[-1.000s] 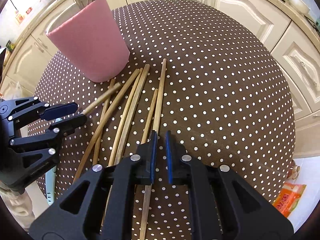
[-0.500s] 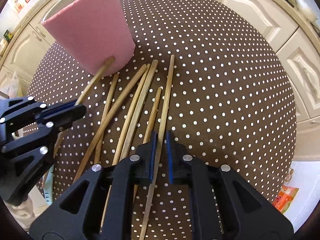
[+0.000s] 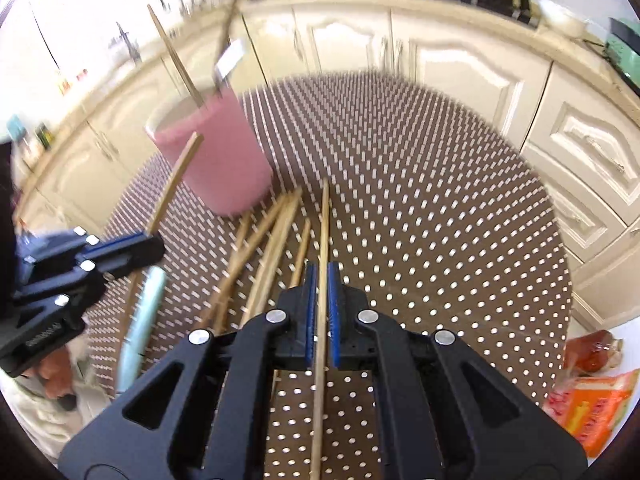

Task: Organize utensils
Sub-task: 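Lift both held chopsticks and carry them above the pink cup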

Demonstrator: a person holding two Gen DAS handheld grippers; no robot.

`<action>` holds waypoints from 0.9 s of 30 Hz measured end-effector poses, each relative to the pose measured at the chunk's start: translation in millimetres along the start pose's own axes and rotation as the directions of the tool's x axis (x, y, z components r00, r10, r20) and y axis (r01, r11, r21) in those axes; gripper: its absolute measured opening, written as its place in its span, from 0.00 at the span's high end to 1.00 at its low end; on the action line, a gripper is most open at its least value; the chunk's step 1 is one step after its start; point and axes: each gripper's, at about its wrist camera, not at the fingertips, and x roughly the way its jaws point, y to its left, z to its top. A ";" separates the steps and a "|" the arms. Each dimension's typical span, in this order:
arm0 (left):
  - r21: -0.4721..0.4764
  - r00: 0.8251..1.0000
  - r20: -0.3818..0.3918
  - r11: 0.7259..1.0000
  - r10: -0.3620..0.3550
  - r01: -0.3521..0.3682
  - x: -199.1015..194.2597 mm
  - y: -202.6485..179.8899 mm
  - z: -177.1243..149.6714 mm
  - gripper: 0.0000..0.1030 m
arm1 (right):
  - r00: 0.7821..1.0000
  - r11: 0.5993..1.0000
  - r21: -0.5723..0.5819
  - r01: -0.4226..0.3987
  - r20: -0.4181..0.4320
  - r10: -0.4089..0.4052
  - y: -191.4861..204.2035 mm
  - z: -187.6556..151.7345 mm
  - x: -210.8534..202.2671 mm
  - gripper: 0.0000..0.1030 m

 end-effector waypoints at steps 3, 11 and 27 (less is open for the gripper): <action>-0.002 0.998 0.058 1.000 0.000 0.000 -15.3 -4.2 1.5 0.95 | 1.000 0.999 -0.017 -0.029 0.005 0.029 11.9 2.1 -8.6 0.94; -0.089 0.983 0.157 0.993 0.094 -0.081 -29.4 2.5 10.7 0.95 | 0.981 0.987 -0.119 0.106 -0.148 -0.123 16.6 -0.8 35.0 0.68; -0.147 0.951 0.273 0.983 0.148 -0.111 -57.8 12.1 9.5 0.95 | 0.973 0.980 -0.154 0.128 -0.170 -0.154 2.6 -7.1 89.8 0.95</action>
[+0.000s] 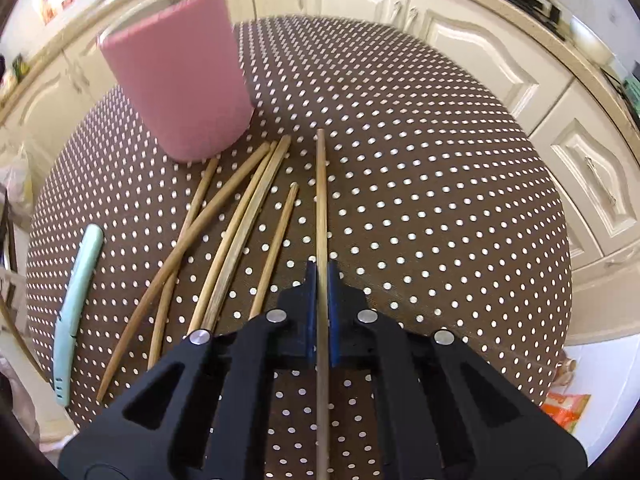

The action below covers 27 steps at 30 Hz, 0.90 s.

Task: Organize utensils
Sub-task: 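Lift both held chopsticks and carry them above the pink cup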

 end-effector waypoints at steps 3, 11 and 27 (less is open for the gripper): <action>-0.012 1.000 0.027 1.000 0.001 0.000 -7.2 2.7 1.5 0.95 | 0.995 0.998 0.053 -0.033 0.096 0.027 -11.7 -14.3 -21.0 0.95; -0.034 0.996 0.083 0.999 0.014 -0.012 -25.9 4.6 2.5 0.95 | 0.907 0.978 0.116 -0.174 0.405 0.113 -32.9 -45.0 -91.2 0.95; -0.023 0.980 0.193 0.999 0.040 -0.037 -65.2 20.2 5.7 0.95 | 0.708 0.955 -0.062 -0.291 0.658 0.258 29.3 -30.2 -173.5 0.95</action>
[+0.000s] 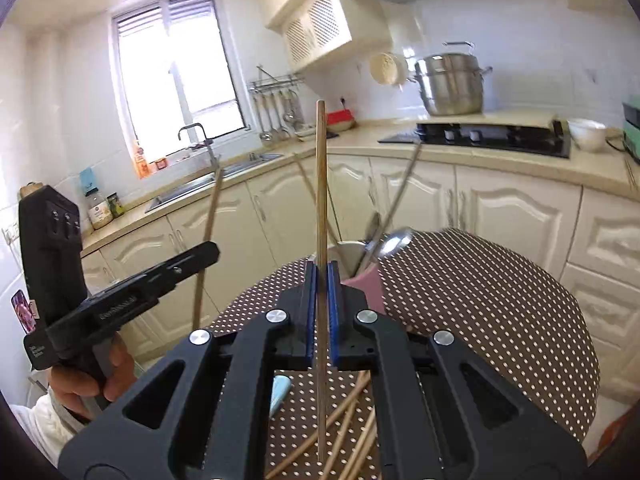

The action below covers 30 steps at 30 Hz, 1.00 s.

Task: Organize utensils
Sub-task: 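Lift both held chopsticks and carry them above the pink cup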

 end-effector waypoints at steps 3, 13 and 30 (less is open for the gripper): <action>-0.002 1.000 0.024 1.000 0.009 -0.009 -5.1 3.8 4.1 0.95 | 0.999 1.000 -0.009 -0.013 0.030 0.013 11.7 8.1 0.3 0.95; 0.032 0.996 0.081 0.999 0.030 -0.033 -4.1 1.3 22.6 0.95 | 0.996 0.999 -0.001 -0.032 0.085 0.032 19.8 24.5 9.5 0.95; 0.071 0.989 0.146 0.997 -0.024 0.013 23.0 -7.0 53.9 0.95 | 0.975 0.999 -0.002 -0.052 0.217 0.051 14.5 50.3 20.0 0.94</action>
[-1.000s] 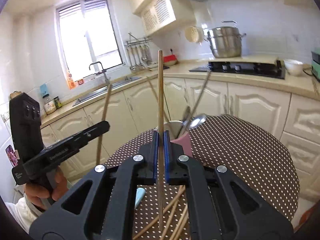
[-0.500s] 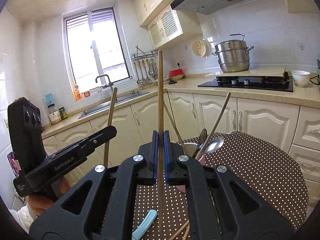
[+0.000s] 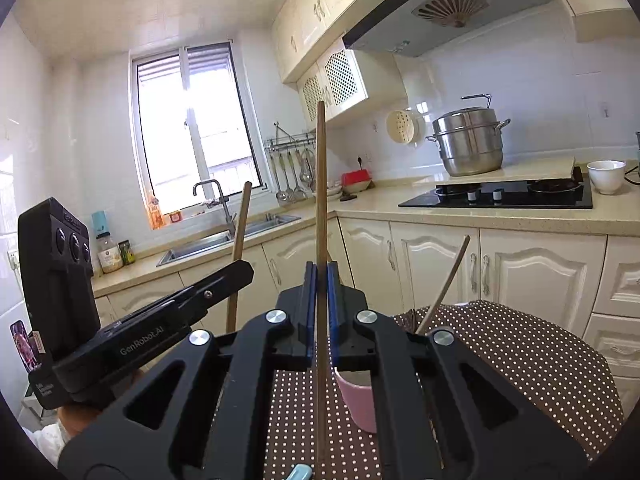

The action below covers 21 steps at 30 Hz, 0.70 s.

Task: Organize utensils
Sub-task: 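Lift both held chopsticks and carry them above the pink cup, then lower both held chopsticks into the pink cup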

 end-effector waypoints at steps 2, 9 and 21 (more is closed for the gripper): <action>0.012 1.000 0.014 1.000 -0.006 0.006 3.4 -1.8 3.7 0.95 | 1.000 1.000 -0.001 -0.006 0.013 0.006 -1.2 3.2 2.8 0.94; 0.022 0.995 0.080 0.998 -0.059 0.057 20.8 -0.2 11.7 0.95 | 0.998 1.000 0.003 -0.014 0.069 0.014 -5.9 14.8 13.8 0.94; -0.102 0.975 0.203 0.988 -0.092 0.114 54.7 24.3 18.3 0.95 | 0.988 0.999 0.048 0.011 0.156 -0.018 -27.9 22.8 28.1 0.94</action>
